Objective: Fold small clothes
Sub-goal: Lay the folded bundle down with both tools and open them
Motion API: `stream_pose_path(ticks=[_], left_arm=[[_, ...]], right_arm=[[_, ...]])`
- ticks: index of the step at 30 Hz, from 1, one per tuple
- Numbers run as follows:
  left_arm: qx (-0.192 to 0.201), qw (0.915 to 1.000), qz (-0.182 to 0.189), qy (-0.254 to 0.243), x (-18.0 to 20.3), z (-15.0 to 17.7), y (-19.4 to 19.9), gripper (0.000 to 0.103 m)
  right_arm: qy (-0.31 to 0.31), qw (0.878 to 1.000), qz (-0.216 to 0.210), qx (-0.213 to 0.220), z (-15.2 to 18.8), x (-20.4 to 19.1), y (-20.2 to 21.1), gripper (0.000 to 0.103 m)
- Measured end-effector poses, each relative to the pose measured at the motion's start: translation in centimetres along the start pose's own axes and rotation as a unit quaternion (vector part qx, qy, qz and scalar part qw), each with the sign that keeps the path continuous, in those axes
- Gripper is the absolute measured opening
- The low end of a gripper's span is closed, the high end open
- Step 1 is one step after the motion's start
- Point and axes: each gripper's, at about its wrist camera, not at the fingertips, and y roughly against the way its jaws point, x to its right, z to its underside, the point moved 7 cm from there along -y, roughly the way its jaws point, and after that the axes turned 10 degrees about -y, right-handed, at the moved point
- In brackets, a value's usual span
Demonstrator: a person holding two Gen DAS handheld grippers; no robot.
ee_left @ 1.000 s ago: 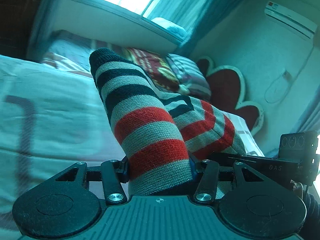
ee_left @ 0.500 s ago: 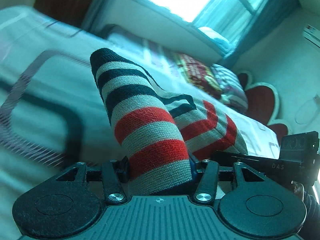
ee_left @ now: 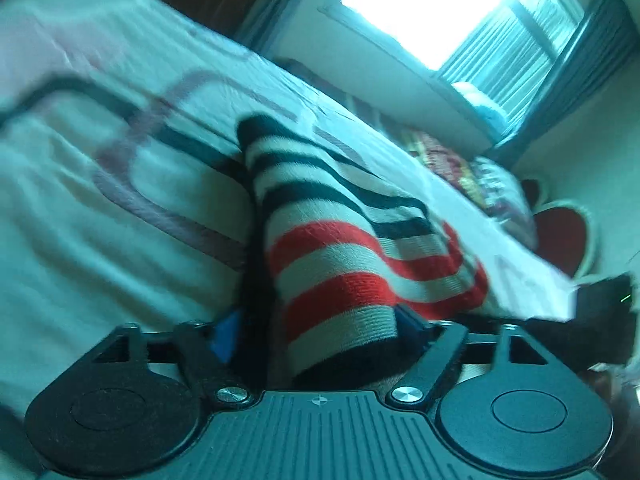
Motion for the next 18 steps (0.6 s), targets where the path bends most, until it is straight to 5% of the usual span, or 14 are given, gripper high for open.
stream_pose_path(ticks=[6, 11, 13, 18], left_arm=[[0.037, 0.9960, -0.063, -0.051, 0.0, -4.1, 1.9, 0.081], [-0.026, 0.9876, -0.114, -0.104, 1.2, -4.4, -1.4, 0.081], [-0.033, 0.9889, -0.113, -0.090, 0.8, -3.9, -2.2, 0.081], [-0.030, 0.9918, -0.114, -0.050, -0.4, -3.2, -2.7, 0.090]], right_arm=[[0.097, 0.990, 0.049, 0.085, -2.3, -3.2, 2.9, 0.036], [0.165, 0.981, 0.085, 0.053, -2.3, -5.3, -0.6, 0.022], [0.186, 0.973, 0.132, 0.036, -1.9, -4.2, -2.0, 0.019], [0.189, 0.972, 0.131, 0.039, -2.0, -4.3, -2.1, 0.018]])
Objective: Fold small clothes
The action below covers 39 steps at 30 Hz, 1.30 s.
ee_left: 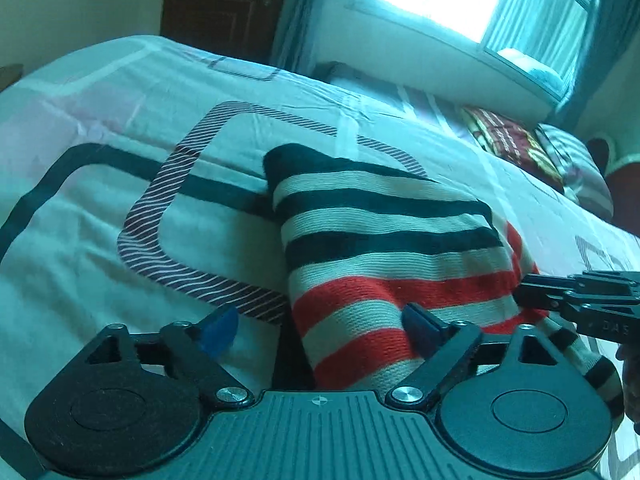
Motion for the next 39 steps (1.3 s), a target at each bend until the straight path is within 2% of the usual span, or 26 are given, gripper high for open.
stream_pose_path(ticks=[2, 5, 8, 12, 14, 16, 19, 21, 23, 26, 27, 30, 35, 39], left_arm=[[0.005, 0.9998, -0.001, 0.017, 0.1, 0.1, 1.1, 0.090], [0.025, 0.9996, 0.000, 0.014, 1.0, 1.2, 3.6, 0.090], [0.026, 0.9996, -0.002, 0.009, 2.0, 3.4, 5.1, 0.090], [0.025, 0.9995, -0.005, 0.017, 2.4, 5.5, 5.1, 0.090], [0.024, 0.9993, -0.010, 0.025, 2.4, 5.8, 4.7, 0.094], [0.030, 0.9991, -0.030, 0.002, 2.6, 5.7, 4.5, 0.098], [0.021, 0.9989, -0.041, 0.011, 2.8, 5.4, 5.9, 0.098], [0.036, 0.9975, -0.060, -0.012, 3.4, 5.5, 8.4, 0.100], [0.046, 0.9959, -0.075, -0.021, 3.9, 6.0, 10.8, 0.103], [0.047, 0.9969, -0.061, -0.016, 4.8, 7.1, 14.0, 0.103], [0.057, 0.9967, -0.056, -0.018, 5.2, 7.4, 15.2, 0.103], [0.080, 0.9958, -0.032, -0.030, 6.7, 8.2, 18.1, 0.103], [0.108, 0.9929, 0.007, -0.049, 9.2, 9.2, 22.1, 0.103], [0.120, 0.9903, 0.019, -0.068, 10.9, 9.9, 24.9, 0.103]], right_arm=[[-0.011, 1.000, 0.002, 0.000, 0.0, 0.0, 1.2, 0.022], [0.001, 1.000, -0.005, 0.023, 1.2, -0.1, 4.4, 0.030], [-0.003, 1.000, -0.019, 0.013, 3.1, -0.5, 6.2, 0.030], [0.012, 1.000, 0.003, -0.009, 5.8, -0.2, 5.5, 0.031], [-0.005, 1.000, 0.004, -0.005, 6.1, 0.5, 4.8, 0.036], [-0.032, 0.999, 0.002, -0.005, 6.1, 1.2, 4.7, 0.042], [-0.066, 0.998, 0.000, -0.012, 6.0, 1.4, 5.7, 0.041], [-0.078, 0.997, -0.001, 0.000, 6.1, 0.9, 7.9, 0.046], [-0.079, 0.997, 0.006, 0.020, 6.6, 0.4, 10.6, 0.075], [-0.082, 0.996, 0.025, 0.038, 7.7, -0.5, 14.5, 0.086], [-0.086, 0.995, 0.029, 0.042, 8.1, -0.9, 15.7, 0.087], [-0.082, 0.994, 0.043, 0.062, 9.5, -2.4, 19.5, 0.102], [-0.077, 0.989, 0.086, 0.093, 11.8, -4.4, 24.3, 0.102], [-0.084, 0.986, 0.095, 0.107, 13.1, -5.6, 26.6, 0.102]])
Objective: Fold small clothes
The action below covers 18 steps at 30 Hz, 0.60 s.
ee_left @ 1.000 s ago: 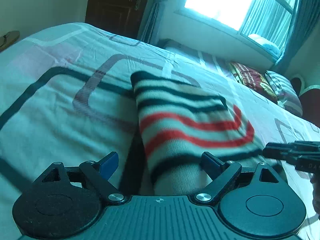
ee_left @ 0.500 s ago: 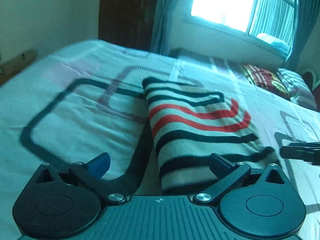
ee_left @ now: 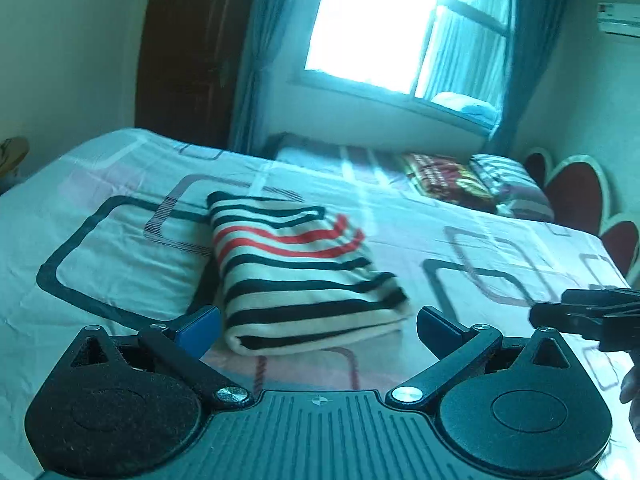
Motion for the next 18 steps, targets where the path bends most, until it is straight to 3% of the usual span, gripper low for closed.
stream_pose_path(ticks=[11, 18], left_arm=[[0.026, 0.9996, 0.002, -0.008, 2.1, -0.7, 6.1, 0.103], [0.034, 0.9991, -0.002, -0.023, 5.9, 0.4, 9.9, 0.103]], right_arm=[[0.010, 0.999, 0.008, 0.032, 0.6, -1.8, 4.8, 0.102], [0.017, 0.999, 0.011, 0.042, 2.6, -1.3, 9.2, 0.102]])
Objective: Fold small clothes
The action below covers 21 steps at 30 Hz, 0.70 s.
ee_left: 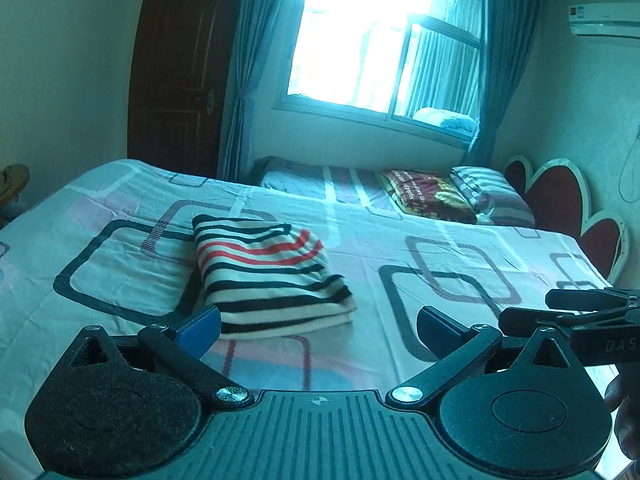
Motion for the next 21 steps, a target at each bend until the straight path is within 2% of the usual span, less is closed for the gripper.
stream_pose_path(ticks=[6, 13, 21], left_arm=[[0.013, 0.9998, -0.007, -0.011, 3.6, 1.3, 5.0, 0.103], [0.024, 0.9993, -0.024, -0.012, 5.3, 2.8, 10.9, 0.103], [0.040, 0.9987, -0.029, -0.013, 5.7, 2.6, 13.8, 0.103]], right_arm=[[0.010, 1.000, 0.007, 0.018, 2.0, 0.8, 5.2, 0.102], [0.007, 1.000, 0.000, 0.025, 4.2, 1.0, 10.0, 0.102], [0.015, 0.999, -0.008, 0.040, 4.4, 0.4, 12.7, 0.102]])
